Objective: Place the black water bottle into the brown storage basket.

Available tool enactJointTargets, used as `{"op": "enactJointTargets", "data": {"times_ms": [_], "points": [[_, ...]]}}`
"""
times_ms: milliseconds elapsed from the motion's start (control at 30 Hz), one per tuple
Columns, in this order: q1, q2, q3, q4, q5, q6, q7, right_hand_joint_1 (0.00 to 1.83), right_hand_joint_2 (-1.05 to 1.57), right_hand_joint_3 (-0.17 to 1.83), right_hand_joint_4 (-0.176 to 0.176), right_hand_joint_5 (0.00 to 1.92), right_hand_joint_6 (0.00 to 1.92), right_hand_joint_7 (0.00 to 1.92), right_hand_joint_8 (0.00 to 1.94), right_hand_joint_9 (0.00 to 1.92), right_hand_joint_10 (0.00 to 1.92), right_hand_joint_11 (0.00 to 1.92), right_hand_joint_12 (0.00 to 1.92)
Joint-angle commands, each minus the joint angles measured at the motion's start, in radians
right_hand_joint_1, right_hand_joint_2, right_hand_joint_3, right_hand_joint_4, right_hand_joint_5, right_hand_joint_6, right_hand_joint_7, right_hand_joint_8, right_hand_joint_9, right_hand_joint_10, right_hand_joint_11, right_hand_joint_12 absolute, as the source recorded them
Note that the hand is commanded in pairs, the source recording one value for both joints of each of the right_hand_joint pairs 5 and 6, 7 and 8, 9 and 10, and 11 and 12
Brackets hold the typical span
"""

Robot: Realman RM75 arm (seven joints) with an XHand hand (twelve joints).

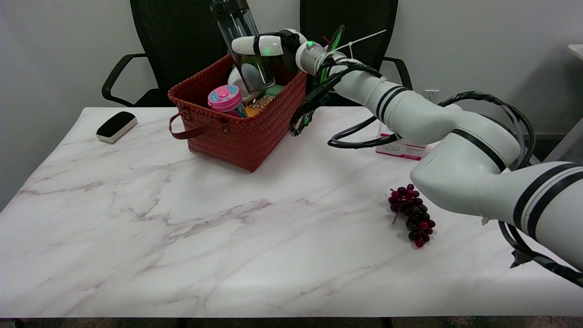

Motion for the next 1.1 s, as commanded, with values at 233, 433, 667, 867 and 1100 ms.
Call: {"op": "enactJointTargets", "data": {"times_ms": [233,433,667,867,1100], "points": [[-0.043,0.030,0.043,0.065,0.003,0.002,-0.016,1.30,0.40,0.91,0.000,0.69,0.69,0.39,0.39,0.16,0.16,0.02,0.02],[-0.054,0.040,0.055,0.085,0.003,0.002,-0.016,1.27,0.09,0.92,0.000,0.11,0.11,0.25,0.25,0.11,0.11,0.00,0.00],[-0.063,0.051,0.088,0.123,0.003,0.011,-0.016,1.24,-0.15,0.84,0.000,0.02,0.02,0.23,0.23,0.08,0.08,0.00,0.00],[-0.091,0.080,0.138,0.202,0.003,0.049,-0.015,1.24,-0.15,0.74,0.000,0.00,0.00,0.22,0.22,0.07,0.07,0.00,0.00],[-0.173,0.250,0.181,0.509,-0.010,0.136,-0.021,1.23,0.10,0.66,0.000,0.14,0.14,0.38,0.38,0.22,0.22,0.00,0.00]]}}
